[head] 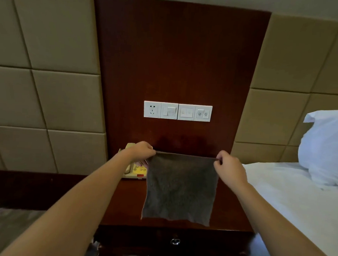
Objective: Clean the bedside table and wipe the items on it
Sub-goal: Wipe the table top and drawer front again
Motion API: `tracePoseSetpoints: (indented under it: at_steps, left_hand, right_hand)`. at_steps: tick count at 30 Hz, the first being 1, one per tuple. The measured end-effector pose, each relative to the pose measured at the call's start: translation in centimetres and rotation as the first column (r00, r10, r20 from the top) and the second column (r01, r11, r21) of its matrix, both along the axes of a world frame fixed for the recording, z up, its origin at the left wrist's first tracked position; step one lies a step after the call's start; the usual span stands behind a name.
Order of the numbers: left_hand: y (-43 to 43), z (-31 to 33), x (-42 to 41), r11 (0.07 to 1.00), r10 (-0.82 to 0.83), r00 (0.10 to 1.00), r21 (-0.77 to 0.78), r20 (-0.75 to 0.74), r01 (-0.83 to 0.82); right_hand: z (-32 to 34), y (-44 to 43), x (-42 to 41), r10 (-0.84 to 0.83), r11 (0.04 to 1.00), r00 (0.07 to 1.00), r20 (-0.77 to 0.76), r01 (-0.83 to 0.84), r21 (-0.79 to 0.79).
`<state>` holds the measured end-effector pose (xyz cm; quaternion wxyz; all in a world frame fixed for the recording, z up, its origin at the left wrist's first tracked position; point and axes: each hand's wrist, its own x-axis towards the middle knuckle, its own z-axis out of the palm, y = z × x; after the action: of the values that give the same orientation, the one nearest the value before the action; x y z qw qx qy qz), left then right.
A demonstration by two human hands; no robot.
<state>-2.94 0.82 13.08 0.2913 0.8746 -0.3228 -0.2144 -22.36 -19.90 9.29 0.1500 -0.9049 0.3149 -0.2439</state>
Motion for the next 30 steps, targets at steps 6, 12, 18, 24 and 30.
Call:
tracePoseSetpoints:
  at_steps: [6,12,18,24,30]
  left_hand:
    - [-2.7,-5.5,2.2,0.991,0.022,0.985,0.125,0.172,-0.044]
    - [-5.7,-12.8,4.2,0.976,0.217,0.947,0.035,-0.238,-0.215]
    - [-6.1,-17.7,4.5,0.978,0.201,0.913,0.026,-0.354,-0.206]
    - [-5.5,-17.9,2.9,0.983,0.172,0.948,-0.019,-0.266,-0.183]
    - [-2.3,-18.5,-0.3,0.977,0.174,0.952,-0.077,-0.251,-0.199]
  right_hand:
    - [-4.2,-1.2,3.4,-0.11,0.993,0.994,0.001,0.11,0.048]
    - [-10.4,-3.5,6.5,-0.146,0.961,0.989,0.016,0.138,0.238]
    - [-15.4,-4.2,5.5,-0.12,0.951,0.989,-0.086,0.139,0.277]
    - [-16.3,-3.4,3.6,-0.095,0.951,0.987,-0.126,0.128,0.283]
    - [-16.5,-1.5,0.3,-0.097,0.953,0.978,-0.184,0.145,0.268]
